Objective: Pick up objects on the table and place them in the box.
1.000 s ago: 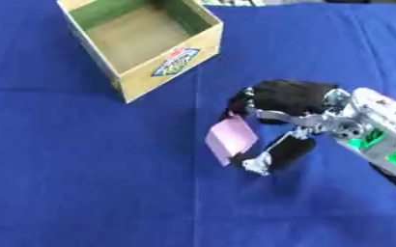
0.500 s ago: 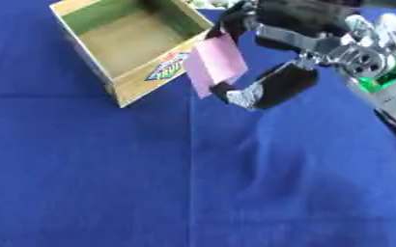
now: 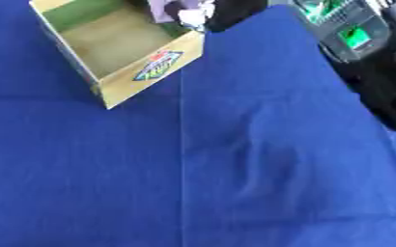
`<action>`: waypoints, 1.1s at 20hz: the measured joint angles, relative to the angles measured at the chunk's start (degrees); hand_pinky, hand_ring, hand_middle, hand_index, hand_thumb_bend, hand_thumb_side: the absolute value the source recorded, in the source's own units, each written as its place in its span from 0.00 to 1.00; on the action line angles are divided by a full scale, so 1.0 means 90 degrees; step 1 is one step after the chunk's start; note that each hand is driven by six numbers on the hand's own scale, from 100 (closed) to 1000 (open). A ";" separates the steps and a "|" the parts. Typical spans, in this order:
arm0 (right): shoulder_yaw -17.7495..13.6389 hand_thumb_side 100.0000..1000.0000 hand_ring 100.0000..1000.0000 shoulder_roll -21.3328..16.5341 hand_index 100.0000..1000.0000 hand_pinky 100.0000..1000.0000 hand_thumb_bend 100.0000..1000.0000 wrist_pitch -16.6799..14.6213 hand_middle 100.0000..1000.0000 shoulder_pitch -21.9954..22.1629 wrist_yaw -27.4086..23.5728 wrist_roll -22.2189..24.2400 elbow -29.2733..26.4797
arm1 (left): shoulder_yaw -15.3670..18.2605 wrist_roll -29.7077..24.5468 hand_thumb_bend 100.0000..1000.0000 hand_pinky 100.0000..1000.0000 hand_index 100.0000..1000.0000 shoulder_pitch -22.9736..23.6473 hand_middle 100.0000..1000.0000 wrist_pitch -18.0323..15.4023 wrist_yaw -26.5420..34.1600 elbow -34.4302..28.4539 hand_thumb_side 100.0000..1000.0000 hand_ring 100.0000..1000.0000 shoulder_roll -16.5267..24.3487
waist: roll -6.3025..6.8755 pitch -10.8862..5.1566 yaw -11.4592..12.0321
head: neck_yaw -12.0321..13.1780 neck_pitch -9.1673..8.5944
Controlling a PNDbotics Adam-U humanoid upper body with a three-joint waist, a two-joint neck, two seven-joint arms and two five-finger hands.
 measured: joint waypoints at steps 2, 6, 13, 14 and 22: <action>-0.0073 0.43 0.60 0.0307 0.56 0.72 0.00 -0.0146 0.45 -0.0280 0.0280 -0.0137 0.0529 | -0.0025 -0.0022 0.47 0.67 0.70 -0.0073 0.68 -0.0017 0.0011 0.0000 0.87 0.72 0.0001 | -0.0053 0.0047 0.0064 | -0.0097 -0.0070; -0.0250 0.43 0.60 0.0854 0.56 0.72 0.00 -0.0440 0.45 -0.0636 0.0901 -0.0435 0.1522 | -0.0068 -0.0074 0.47 0.67 0.71 -0.0248 0.68 -0.0050 0.0061 0.0000 0.87 0.72 0.0001 | -0.0123 0.0143 0.0283 | -0.0310 -0.0163; -0.0537 0.46 0.61 0.1386 0.57 0.72 0.00 -0.0724 0.46 -0.0750 0.1551 -0.0824 0.2571 | -0.0101 -0.0118 0.47 0.67 0.70 -0.0366 0.68 -0.0087 0.0115 0.0000 0.87 0.71 0.0001 | -0.0277 0.0253 0.0572 | -0.0538 -0.0225; -0.0572 0.46 0.61 0.1480 0.57 0.72 0.00 -0.0730 0.46 -0.0750 0.1615 -0.0879 0.2705 | -0.0101 -0.0120 0.47 0.67 0.70 -0.0370 0.68 -0.0088 0.0118 0.0000 0.87 0.71 0.0001 | -0.0315 0.0261 0.0601 | -0.0569 -0.0242; -0.0682 0.47 0.67 0.1709 0.69 0.76 0.00 -0.1053 0.56 -0.0750 0.1901 -0.1178 0.3372 | -0.0102 -0.0146 0.46 0.67 0.70 -0.0430 0.68 -0.0087 0.0154 0.0000 0.87 0.71 -0.0001 | -0.0376 0.0292 0.0687 | -0.0653 -0.0251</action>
